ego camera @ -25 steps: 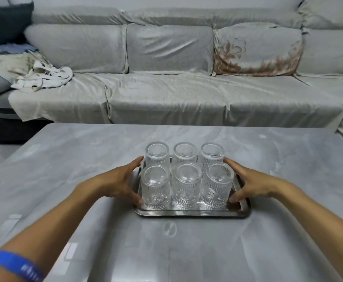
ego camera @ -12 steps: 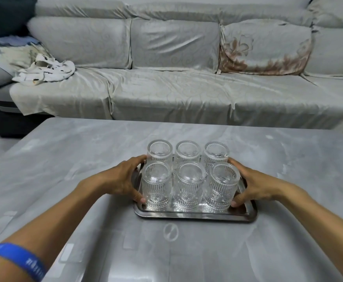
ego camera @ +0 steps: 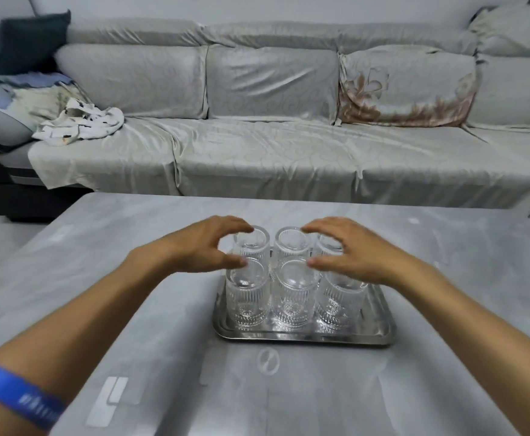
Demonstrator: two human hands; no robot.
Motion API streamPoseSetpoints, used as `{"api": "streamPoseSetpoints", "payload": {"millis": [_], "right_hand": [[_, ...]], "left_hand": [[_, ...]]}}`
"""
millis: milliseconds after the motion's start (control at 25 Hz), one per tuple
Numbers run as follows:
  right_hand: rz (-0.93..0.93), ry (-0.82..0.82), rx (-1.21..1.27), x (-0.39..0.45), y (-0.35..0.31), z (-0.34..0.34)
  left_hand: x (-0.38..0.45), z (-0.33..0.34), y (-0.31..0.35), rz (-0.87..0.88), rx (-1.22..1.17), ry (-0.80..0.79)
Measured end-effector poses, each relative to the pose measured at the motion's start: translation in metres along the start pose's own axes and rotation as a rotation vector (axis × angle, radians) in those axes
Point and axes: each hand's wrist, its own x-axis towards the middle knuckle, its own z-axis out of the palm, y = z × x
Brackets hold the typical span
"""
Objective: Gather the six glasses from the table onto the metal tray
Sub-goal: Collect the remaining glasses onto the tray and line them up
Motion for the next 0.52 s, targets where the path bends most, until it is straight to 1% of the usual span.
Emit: {"api": "streamPoseSetpoints", "payload": {"millis": [40,80,200,320,360,440,480,520], "right_hand": [[0.002,-0.072,-0.086,0.009,-0.009,0.01],[0.008,-0.099,-0.139,0.016,-0.012,0.017],[0.014,-0.049,-0.135,0.025,-0.009,0.023],[-0.011,-0.054,-0.095,0.021,-0.005,0.023],[0.001,-0.032,-0.03,0.017,-0.002,0.018],[0.055,0.045,0.147,0.003,0.013,0.002],[0.085,0.063,0.186,-0.004,0.023,-0.007],[0.117,0.043,0.172,-0.013,0.033,-0.015]], "left_hand": [[0.004,0.003,0.006,-0.009,0.077,-0.074],[0.007,0.004,0.009,-0.02,0.128,-0.119],[0.011,0.005,0.01,-0.029,0.164,-0.122],[0.009,0.003,0.012,-0.054,0.171,-0.129],[0.007,0.005,0.014,-0.059,0.168,-0.118],[0.002,0.011,0.023,-0.039,0.143,-0.016],[0.001,0.014,0.03,-0.02,0.114,0.057],[0.002,0.017,0.037,-0.002,0.082,0.11]]}}
